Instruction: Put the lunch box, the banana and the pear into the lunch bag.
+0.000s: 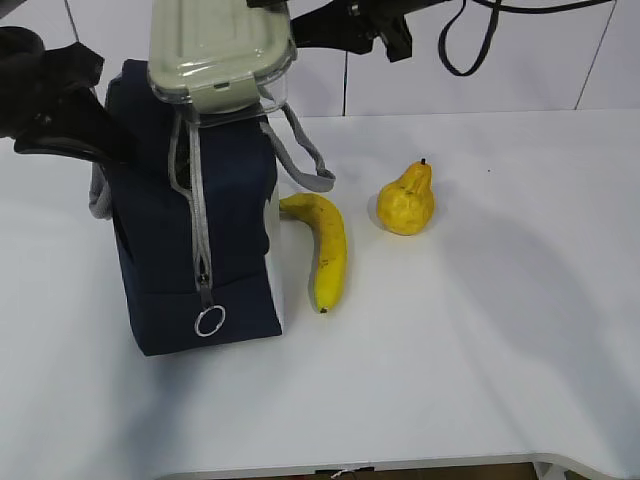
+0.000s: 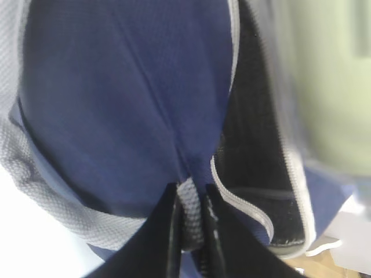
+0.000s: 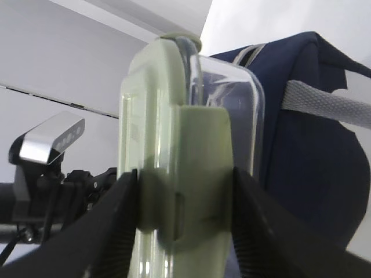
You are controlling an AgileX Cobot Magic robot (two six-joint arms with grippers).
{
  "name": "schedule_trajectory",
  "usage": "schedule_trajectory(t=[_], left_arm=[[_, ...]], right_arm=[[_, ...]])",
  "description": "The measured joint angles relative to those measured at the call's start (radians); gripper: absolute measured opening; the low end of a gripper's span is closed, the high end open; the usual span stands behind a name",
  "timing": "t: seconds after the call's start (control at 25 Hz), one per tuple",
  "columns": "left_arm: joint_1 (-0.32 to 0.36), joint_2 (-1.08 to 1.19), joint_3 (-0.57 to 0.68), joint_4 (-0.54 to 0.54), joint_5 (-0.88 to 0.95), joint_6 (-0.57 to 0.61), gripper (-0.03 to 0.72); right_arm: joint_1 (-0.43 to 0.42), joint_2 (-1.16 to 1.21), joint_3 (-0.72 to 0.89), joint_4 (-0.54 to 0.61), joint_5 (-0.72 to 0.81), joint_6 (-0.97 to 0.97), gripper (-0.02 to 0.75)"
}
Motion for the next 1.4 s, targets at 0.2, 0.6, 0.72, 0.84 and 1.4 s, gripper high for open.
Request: schedule_trajectory(t=[0.2,0.6,0.72,0.84,1.4], left_arm=[[0.0,0.0,0.0,0.0,0.0,0.0,0.014],[0.0,0.0,0.0,-0.002,0.0,0.0,0.014],[0.0,0.0,0.0,-0.002,0.0,0.0,0.014],[0.0,0.0,0.0,-0.002,0.0,0.0,0.014],[0.0,0.0,0.0,-0.004,0.0,0.0,0.013]], right_arm=[[0.019,0.038,-0.002,0.0,-0.032,0.002,0.375],[0.041,0.072,-0.004,-0.175,-0.089,-0.015,0.375],[0.072,0.072,-0.004,-0.21,-0.1,-0.081,0.375],[0.122,0.072,-0.004,-0.279,-0.13,-0.132,0.375],[0.233,0.148,-0.004,-0.405,-0.185,-0.257,0.373]])
